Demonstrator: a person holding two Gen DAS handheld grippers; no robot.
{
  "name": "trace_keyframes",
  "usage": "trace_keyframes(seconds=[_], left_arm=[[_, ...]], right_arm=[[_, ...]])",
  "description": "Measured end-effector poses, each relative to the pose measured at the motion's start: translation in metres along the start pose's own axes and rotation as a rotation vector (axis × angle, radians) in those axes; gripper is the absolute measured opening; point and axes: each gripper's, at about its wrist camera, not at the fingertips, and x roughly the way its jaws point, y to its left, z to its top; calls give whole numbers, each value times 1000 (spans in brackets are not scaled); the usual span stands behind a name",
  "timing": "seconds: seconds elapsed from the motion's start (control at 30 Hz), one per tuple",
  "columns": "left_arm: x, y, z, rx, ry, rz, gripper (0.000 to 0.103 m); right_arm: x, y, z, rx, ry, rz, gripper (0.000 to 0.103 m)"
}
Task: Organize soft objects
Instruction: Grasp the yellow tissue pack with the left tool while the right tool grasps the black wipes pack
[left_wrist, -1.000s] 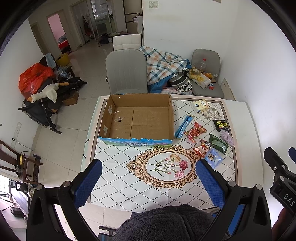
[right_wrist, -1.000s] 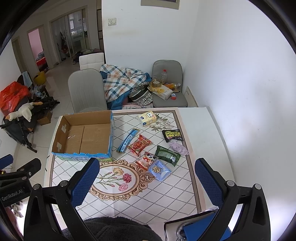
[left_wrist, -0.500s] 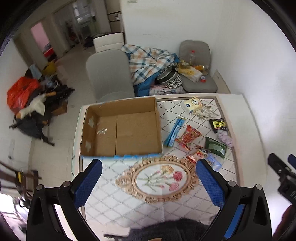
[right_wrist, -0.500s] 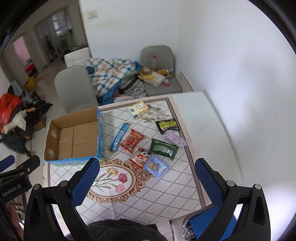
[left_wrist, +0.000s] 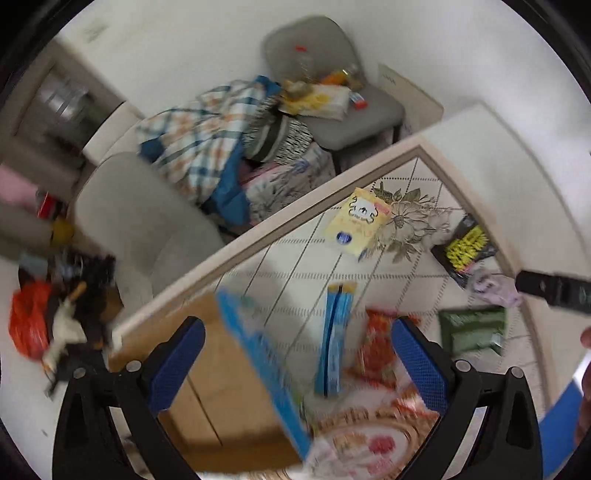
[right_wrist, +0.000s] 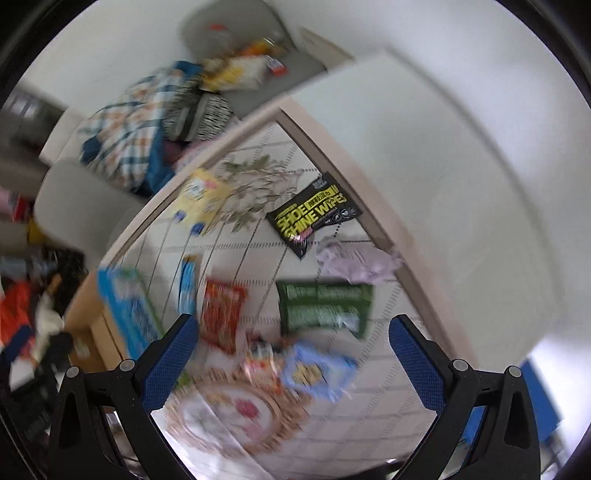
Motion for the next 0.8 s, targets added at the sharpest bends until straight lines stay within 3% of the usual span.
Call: trace_keyframes(seconds=[0.17,0.3,0.47,0.57,0.73,0.8], left_arm=[[84,-21,50,97,138,-30,103],[127,-34,79,139,177,-41,103],[181,-60,98,263,300,-102,103],[207,-71,103,316,349,-87,103],[232,-80,100,353,405,-91,102],[235,-80,100,346,398,-96,95]], right_arm=[[93,-20,63,172,117,3,103],[149,-37,92,302,192,26,103],[184,-41,109,371,243,25,101],[202,-37,116,372,275,-4,101],[234,-31,127,373,333,-44,94],[240,-28,130,364,334,-70,93]])
